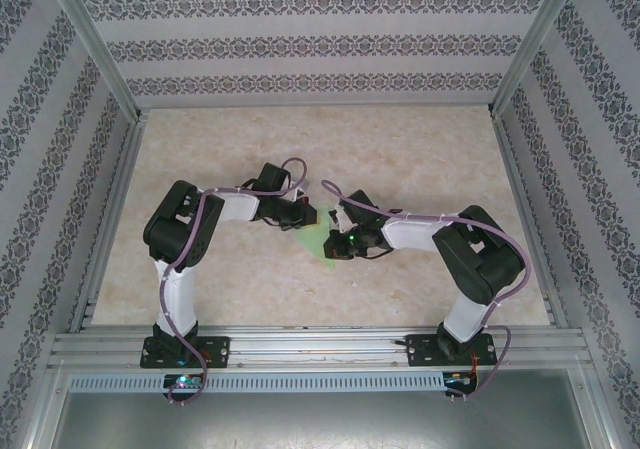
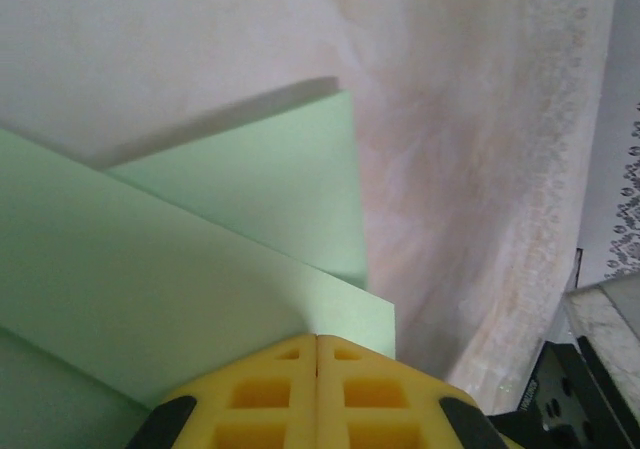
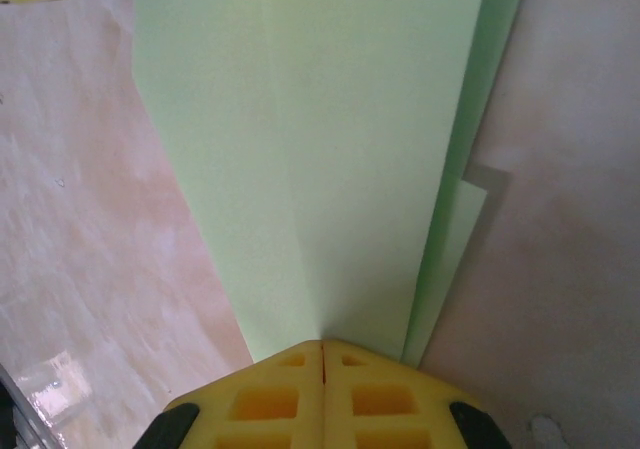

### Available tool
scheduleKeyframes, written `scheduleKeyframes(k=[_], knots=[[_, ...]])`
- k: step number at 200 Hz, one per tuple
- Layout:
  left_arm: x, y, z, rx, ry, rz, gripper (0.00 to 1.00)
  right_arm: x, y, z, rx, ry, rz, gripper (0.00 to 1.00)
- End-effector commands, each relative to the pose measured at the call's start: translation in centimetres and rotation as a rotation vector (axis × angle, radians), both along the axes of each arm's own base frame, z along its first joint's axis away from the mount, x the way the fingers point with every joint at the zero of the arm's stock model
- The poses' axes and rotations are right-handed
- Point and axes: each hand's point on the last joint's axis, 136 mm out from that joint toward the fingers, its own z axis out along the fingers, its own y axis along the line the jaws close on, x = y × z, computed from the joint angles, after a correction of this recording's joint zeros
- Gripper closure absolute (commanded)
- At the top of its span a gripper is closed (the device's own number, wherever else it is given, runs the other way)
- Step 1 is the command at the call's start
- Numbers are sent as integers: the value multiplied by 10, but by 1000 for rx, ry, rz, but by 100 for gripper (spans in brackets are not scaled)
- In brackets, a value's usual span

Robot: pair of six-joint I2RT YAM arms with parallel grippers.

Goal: Fold a paper plane with a square sheet of paper (fold left side to right side)

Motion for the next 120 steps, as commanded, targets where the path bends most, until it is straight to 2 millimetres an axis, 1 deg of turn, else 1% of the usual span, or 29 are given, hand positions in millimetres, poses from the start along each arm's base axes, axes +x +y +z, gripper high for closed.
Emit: scheduleKeyframes(k=[1,37,60,84,120], knots=[[-4,7,-20,71,23,-4,100,-31,-17,-15,-57,126,10,100],[-11,13,-28,97,41,-5,100,-12,7,29,110,58,15,100],[-12,13,-28,98,42,-12,100,0,16,47,189,20,7,100],[-13,13,-29,100,42,-13,100,13,22,48,200,-3,-2,100],[-13,14,-29,106,43,-12,100,32,27,33,184,-22,-49,100]])
